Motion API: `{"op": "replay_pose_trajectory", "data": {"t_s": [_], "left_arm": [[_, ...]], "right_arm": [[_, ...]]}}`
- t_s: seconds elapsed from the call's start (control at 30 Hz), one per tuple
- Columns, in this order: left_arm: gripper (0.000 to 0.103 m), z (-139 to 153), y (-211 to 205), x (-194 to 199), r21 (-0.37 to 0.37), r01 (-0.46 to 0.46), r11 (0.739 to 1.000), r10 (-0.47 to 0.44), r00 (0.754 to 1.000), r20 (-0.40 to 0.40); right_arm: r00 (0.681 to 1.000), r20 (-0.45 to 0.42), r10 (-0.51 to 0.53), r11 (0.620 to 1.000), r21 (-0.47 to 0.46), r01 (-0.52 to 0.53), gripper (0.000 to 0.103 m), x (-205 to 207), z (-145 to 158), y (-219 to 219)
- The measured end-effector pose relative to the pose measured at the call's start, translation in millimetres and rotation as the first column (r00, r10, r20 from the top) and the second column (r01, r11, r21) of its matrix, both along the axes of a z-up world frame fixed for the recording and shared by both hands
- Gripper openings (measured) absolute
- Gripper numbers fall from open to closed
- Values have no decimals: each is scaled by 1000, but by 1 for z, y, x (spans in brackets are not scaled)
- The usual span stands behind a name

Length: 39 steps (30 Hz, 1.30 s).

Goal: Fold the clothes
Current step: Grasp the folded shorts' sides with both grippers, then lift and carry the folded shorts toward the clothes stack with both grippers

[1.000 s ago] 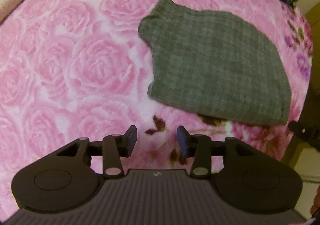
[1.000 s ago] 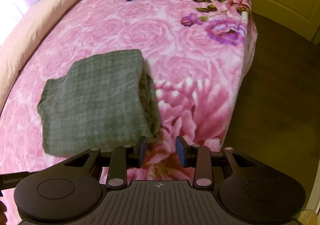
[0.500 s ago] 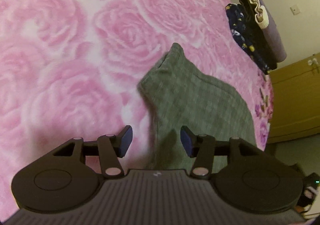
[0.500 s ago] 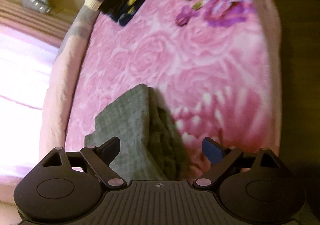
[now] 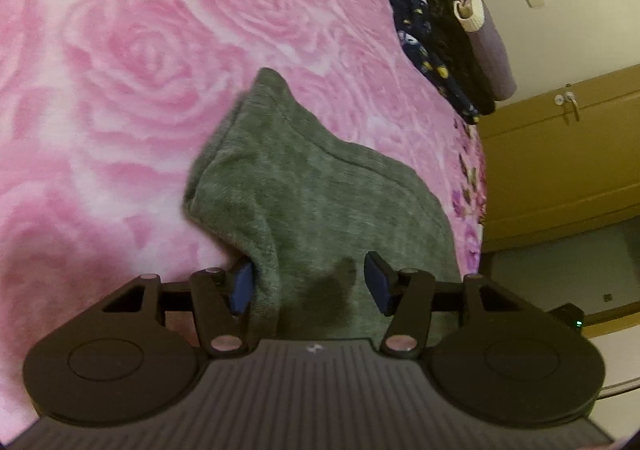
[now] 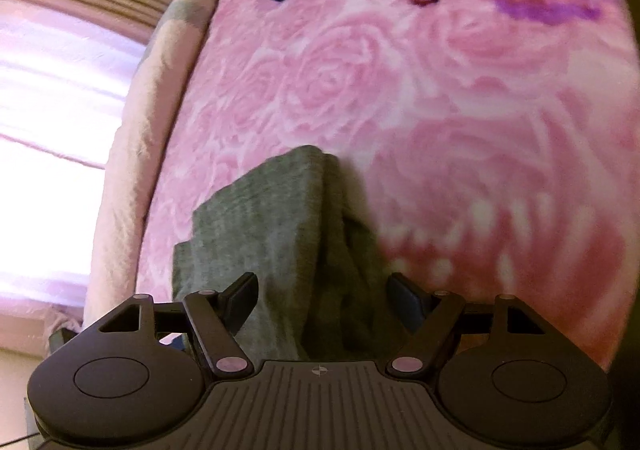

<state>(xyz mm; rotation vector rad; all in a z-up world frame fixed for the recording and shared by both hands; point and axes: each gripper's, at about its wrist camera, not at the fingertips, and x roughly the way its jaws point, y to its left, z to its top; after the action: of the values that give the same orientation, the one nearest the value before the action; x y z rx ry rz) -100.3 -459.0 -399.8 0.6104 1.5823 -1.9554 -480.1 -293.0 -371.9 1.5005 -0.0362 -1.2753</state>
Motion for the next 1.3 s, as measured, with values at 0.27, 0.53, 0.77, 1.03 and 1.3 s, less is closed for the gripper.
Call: {"op": "replay_pose_trajectory", "data": {"t_s": [0.27, 0.53, 0.77, 1.03, 1.3], "left_arm": [[11, 3, -1, -12, 6, 34, 999, -34, 998, -46], [6, 38, 7, -13, -20, 22, 1000, -23, 998, -52], [6, 133, 15, -15, -63, -29, 998, 23, 995, -101], [6, 205, -2, -54, -101, -159, 982, 140, 974, -177], [6, 245, -82, -162, -191, -325, 926, 282, 933, -223]], "right_arm": [[999, 48, 13, 1000, -18, -13, 18, 7, -15, -9], [997, 73, -37, 999, -37, 39, 13, 5, 26, 5], [993, 116, -37, 998, -56, 44, 13, -1, 112, 2], [993, 104, 54, 991, -130, -41, 13, -42, 212, -41], [975, 57, 217, 948, -251, -196, 13, -150, 264, -157]]}}
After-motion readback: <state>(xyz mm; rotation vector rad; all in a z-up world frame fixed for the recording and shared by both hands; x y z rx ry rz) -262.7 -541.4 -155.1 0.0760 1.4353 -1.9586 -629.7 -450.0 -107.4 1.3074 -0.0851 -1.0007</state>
